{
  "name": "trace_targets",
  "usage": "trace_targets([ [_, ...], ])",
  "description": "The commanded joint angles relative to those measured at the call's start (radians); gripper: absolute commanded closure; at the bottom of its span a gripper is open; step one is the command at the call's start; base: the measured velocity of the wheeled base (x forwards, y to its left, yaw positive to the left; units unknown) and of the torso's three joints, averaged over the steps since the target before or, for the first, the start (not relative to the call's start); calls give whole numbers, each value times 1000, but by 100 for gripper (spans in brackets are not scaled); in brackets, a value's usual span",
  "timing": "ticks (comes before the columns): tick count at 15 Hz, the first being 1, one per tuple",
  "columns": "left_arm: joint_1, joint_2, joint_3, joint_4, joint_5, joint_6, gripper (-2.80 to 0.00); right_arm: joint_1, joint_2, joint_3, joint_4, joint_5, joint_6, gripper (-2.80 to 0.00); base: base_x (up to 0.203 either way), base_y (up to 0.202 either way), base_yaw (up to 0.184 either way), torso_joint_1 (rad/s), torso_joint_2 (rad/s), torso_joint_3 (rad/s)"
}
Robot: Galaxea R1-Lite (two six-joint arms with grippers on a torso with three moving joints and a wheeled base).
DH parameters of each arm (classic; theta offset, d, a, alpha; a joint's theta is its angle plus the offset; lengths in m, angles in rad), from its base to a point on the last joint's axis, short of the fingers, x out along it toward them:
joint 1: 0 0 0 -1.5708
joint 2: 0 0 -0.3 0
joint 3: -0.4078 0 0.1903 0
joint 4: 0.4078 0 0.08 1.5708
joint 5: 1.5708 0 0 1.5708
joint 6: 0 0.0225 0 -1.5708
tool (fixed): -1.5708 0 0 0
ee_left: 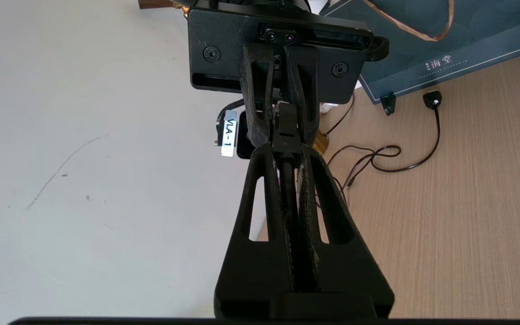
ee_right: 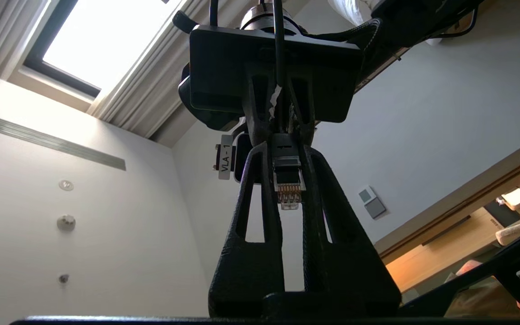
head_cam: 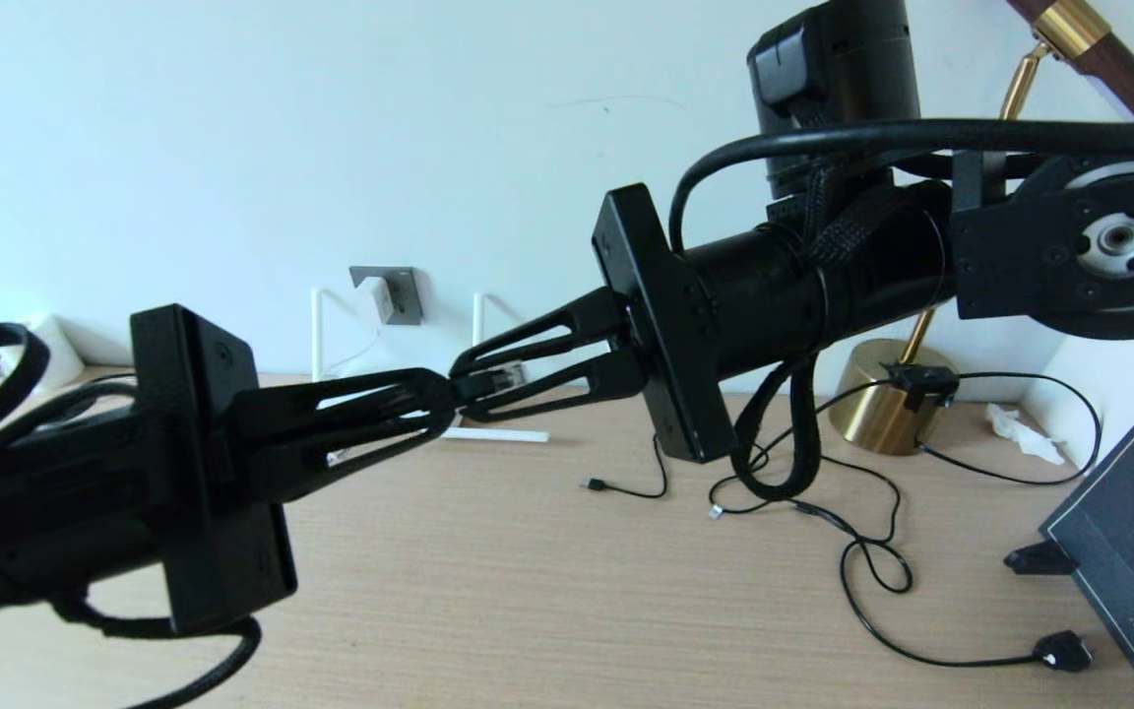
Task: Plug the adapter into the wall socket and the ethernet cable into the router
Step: Hand it to the other hand, then align cable and router interface
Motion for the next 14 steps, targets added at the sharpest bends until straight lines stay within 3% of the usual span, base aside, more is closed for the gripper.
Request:
trace_targets([
  [1,0,-27,27,-4,-5,3,0,0,1,0,-1,7,11,0,0,0,0,0,0,0],
  [2,0,-29,29,-4,-5,3,0,1,1,0,-1,3,9,0,0,0,0,0,0,0],
  [3,0,-29,27,-4,-5,3,0,3,1,0,-1,1,9,-280,0,0,0,0,0,0],
  [9,4,-31,18,-3,-4,-14,0,6,-4,1,22,-5,9,-280,0,0,0,0,0,0],
  [11,26,-45,4,0,12,-99,0,-15,-27,15,28,-26,-2,-280,0,0,0,0,0,0],
  [13,66,-61,-14,7,108,-247,0,-91,-73,31,31,-109,-58,-280,0,0,0,0,0,0],
  [14,73,-66,-18,16,179,-345,0,-137,-107,49,39,-161,-123,-280,0,0,0,0,0,0],
])
